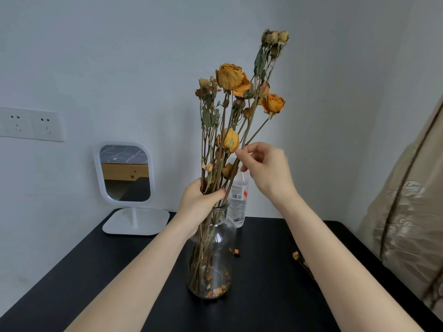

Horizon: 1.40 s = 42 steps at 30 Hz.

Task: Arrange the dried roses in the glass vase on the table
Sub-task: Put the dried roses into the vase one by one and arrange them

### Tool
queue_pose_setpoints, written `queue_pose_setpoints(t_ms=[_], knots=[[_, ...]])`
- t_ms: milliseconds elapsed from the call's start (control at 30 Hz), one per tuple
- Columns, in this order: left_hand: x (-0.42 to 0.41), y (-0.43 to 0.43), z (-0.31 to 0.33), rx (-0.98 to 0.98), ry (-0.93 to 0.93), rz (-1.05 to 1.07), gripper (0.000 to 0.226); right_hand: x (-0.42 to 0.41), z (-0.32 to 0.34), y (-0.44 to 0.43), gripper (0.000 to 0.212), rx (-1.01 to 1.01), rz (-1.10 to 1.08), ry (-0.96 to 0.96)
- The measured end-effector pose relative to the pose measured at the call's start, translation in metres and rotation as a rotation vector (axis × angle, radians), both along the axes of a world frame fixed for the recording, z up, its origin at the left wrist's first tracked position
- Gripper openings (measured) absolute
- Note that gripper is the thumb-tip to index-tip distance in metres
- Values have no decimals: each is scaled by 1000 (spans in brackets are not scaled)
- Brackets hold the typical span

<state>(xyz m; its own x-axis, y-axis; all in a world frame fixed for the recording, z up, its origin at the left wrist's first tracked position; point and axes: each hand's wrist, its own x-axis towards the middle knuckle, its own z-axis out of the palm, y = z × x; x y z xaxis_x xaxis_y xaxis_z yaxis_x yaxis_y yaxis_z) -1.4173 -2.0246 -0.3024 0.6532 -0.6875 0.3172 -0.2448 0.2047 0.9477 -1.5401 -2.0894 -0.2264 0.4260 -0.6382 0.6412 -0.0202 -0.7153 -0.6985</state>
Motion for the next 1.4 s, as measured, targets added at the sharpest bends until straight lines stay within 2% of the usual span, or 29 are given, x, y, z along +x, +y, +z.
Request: queue_pose_setpoints(t_ms=[333, 533, 767, 900, 1133, 1400], knots=[[-1, 0, 0, -4, -11, 4, 10, 1, -15, 0, 17, 37, 8, 84], [-1, 2, 1, -25, -1, -12, 14, 2, -33, -1, 18, 33, 57, 311], [-2, 2, 1, -17, -7, -11, 11, 2, -26, -2, 16, 28, 7, 175], [-3, 3, 2, -11, -25, 0, 9, 3, -25, -2, 15, -31, -30, 209], [-6, 5, 3, -1, -19, 26, 9, 4, -33, -2, 17, -12, -47, 211], [-11, 14, 1, -33, -14, -17, 25, 0, -34, 0, 12, 41, -4, 175]])
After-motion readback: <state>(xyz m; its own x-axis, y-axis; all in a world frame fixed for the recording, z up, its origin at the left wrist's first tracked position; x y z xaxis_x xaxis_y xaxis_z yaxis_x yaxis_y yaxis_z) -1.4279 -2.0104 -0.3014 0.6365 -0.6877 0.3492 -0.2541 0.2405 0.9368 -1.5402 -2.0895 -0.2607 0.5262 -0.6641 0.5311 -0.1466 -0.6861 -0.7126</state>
